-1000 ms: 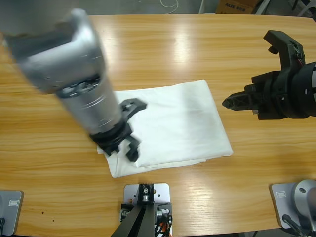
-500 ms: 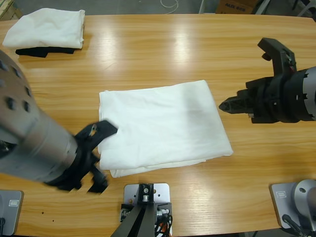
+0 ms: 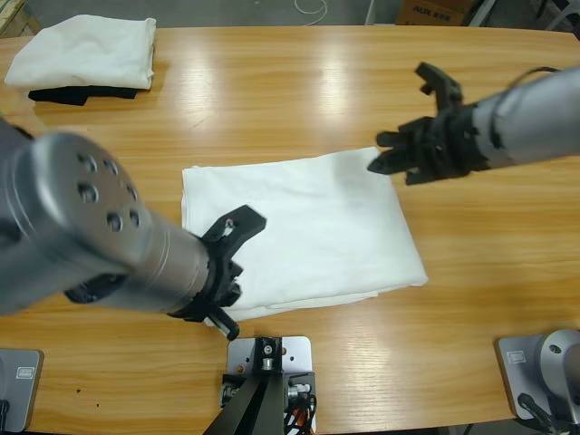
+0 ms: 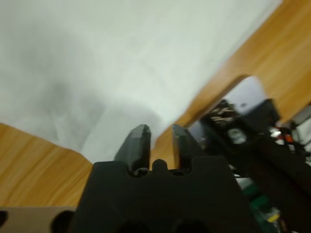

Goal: Fold clothes

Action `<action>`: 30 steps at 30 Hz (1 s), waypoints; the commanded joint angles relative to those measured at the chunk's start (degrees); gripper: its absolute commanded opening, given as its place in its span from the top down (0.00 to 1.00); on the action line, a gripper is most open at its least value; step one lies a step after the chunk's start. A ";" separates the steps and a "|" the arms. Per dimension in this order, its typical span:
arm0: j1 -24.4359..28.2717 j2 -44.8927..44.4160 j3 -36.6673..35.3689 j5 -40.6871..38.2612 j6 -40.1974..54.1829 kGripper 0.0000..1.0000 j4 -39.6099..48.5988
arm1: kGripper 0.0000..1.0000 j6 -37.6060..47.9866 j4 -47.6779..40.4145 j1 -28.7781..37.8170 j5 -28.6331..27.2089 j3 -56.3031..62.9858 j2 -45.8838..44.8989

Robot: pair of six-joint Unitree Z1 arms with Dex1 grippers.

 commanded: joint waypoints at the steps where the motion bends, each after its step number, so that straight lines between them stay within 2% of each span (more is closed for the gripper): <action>1: -1.05 3.76 6.39 1.86 -3.68 1.00 -4.23 | 1.00 -1.53 -7.55 -3.08 4.18 0.17 14.81; 8: -1.26 6.18 7.37 1.26 -4.97 1.00 -5.87 | 1.00 -2.09 -14.34 -3.82 4.34 2.63 21.74; 16: -2.35 7.90 8.99 0.01 -6.16 1.00 -8.43 | 1.00 -3.66 -16.57 -9.83 3.06 1.35 24.71; 22: -2.48 7.68 9.92 -0.16 -6.58 1.00 -9.26 | 1.00 -5.45 -16.44 -11.98 2.02 1.14 25.06; 26: -2.53 5.65 11.19 -0.22 -6.53 1.00 -9.12 | 1.00 -9.76 -16.51 -14.31 1.32 0.08 20.26; 27: -2.51 4.88 11.54 -0.06 -6.50 1.00 -9.05 | 0.92 -11.29 -16.32 -14.54 -0.04 -0.23 17.90; 28: -2.53 3.81 11.78 0.80 -6.44 1.00 -8.58 | 0.34 -10.16 -14.44 -15.26 -0.79 -0.71 15.14; 29: -2.56 2.42 11.75 2.84 -6.51 0.98 -7.17 | 0.03 -9.62 -10.20 -16.72 -0.81 -1.87 12.07; 30: -2.56 0.87 11.66 4.44 -6.58 0.48 -5.92 | 0.00 -9.69 -6.30 -18.41 -0.79 -2.59 9.04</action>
